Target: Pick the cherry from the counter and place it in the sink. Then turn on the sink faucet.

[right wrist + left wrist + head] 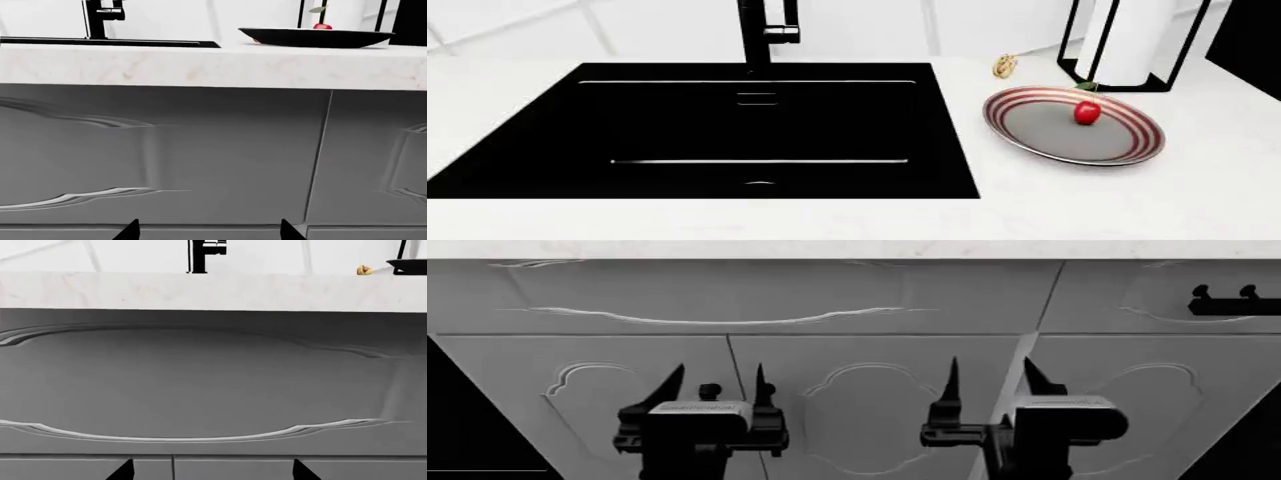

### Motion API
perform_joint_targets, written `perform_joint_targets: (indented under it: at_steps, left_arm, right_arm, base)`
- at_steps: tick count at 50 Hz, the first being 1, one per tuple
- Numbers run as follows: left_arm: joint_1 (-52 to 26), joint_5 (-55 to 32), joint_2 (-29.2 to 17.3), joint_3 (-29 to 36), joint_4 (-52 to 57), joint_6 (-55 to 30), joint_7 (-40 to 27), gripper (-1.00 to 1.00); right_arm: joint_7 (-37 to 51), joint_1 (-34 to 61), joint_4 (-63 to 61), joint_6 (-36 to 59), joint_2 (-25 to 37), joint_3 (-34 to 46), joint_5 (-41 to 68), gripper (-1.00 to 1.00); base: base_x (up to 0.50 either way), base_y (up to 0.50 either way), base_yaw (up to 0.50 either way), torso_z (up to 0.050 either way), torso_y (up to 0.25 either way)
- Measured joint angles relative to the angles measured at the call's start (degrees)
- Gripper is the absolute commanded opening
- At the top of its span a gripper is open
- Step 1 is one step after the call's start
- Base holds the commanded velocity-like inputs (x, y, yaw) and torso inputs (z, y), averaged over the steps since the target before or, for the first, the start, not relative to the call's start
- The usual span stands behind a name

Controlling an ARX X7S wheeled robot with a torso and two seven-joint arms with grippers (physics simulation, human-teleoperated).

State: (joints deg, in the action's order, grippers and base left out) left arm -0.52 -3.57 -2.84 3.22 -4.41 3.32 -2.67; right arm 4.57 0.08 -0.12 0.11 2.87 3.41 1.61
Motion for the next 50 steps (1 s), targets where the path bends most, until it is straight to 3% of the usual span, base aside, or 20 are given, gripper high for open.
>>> perform_joint_targets:
  at_steps: [7,15,27,38,50]
  left_arm:
    - [0.5,-1.4,-1.9,0.1,8.3,-5.7,-0.8,1.0]
    - [-2.7,-5.5,-4.7,-2.0,23.4,-20.7,-2.3,1.0]
    - [-19.0,-13.7,-8.8,-6.8,36.9,-49.1,-5.2,1.0]
    - [-35.8,-18.3,-10.5,-9.6,36.6,-65.5,-6.6,1.0]
    - [-51.3,-16.4,-11.9,-7.1,21.9,-65.7,-6.6,1.0]
  right_arm:
    - [2.0,-0.1,-6.8,6.2,1.2,0.0,-0.4,1.0]
    - [3.5,1.0,-22.3,20.4,2.9,-0.2,-1.0,1.0]
    - [3.1,11.3,-41.9,46.7,5.7,-0.9,-0.4,1.0]
    - [0.5,28.9,-46.7,67.5,7.6,-1.4,1.8,1.0]
    - [-2.8,46.2,-34.7,72.7,8.9,-1.2,3.6,1.0]
  base:
    - [0.0,0.0,0.0,0.0,0.0]
    - [0.0,0.0,0.0,0.0,0.0]
    - [0.0,0.0,0.0,0.0,0.0]
    - [0.0,0.0,0.0,0.0,0.0]
    - [0.0,0.0,0.0,0.0,0.0]
